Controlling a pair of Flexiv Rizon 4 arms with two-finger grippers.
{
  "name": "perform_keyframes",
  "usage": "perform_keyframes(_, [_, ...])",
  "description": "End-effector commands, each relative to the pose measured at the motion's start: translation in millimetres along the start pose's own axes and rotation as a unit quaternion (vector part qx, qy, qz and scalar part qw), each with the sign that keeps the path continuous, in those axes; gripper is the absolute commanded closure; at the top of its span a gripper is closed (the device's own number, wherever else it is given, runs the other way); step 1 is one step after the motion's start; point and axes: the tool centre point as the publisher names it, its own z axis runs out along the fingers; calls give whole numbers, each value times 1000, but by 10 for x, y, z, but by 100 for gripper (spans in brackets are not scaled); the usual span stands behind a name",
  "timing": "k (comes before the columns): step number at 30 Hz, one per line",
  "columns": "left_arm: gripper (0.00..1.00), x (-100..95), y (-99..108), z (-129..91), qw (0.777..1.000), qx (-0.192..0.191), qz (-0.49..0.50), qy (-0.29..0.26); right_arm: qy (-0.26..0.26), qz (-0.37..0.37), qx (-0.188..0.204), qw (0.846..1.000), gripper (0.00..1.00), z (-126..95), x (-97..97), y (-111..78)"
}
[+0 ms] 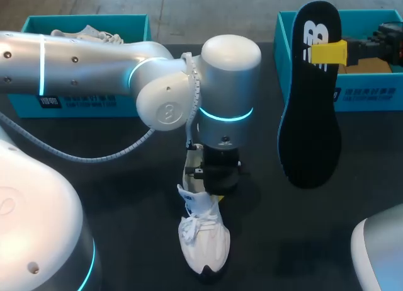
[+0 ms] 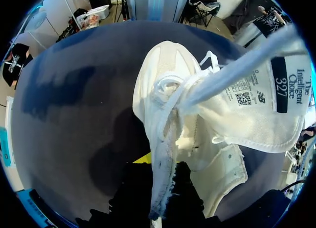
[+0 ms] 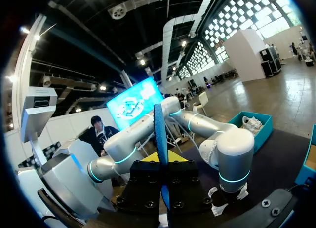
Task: Take the shoe out of the shoebox, open the shoe tongue, remove and reinsert the insole, then place the shoe into the shoebox
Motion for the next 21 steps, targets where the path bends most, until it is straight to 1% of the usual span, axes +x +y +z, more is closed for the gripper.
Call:
perform_keyframes(1, [84, -37, -11, 38, 1000, 0, -1, 1, 0, 1, 3, 1000, 100, 20, -14, 26])
perform_keyframes(2, [69, -39, -16, 37, 1000, 0, -1, 0, 0, 1, 3, 1000, 100, 20, -14, 26])
perform_keyframes(3, [58, -43, -21, 34, 1000, 0, -1, -1, 0, 1, 3, 1000, 100, 20, -14, 26])
perform_keyframes(4, [52, -44, -26, 26, 1000, -1, 0, -6, 0, 1, 3, 1000, 100, 20, -14, 26])
perform_keyframes(5, [40, -45, -31, 9, 1000, -1, 0, -8, 0, 1, 3, 1000, 100, 20, -14, 26])
perform_keyframes(6, [17, -45, -33, -10, 1000, -1, 2, -12, 0, 1, 3, 1000, 100, 20, -14, 26])
perform_keyframes(7, [5, -46, -34, -30, 1000, -2, 1, -17, 0, 1, 3, 1000, 100, 20, -14, 26])
perform_keyframes(8, [0, -55, -34, -66, 1000, -2, -1, -22, 0, 1, 3, 1000, 100, 20, -14, 26])
perform_keyframes(17, [0, -132, 4, -331, 998, -3, -16, -66, 0, 1, 3, 1000, 100, 20, -14, 26])
perform_keyframes(21, [0, -163, 52, -509, 995, -3, -32, -93, 0, 1, 3, 1000, 100, 20, -14, 26])
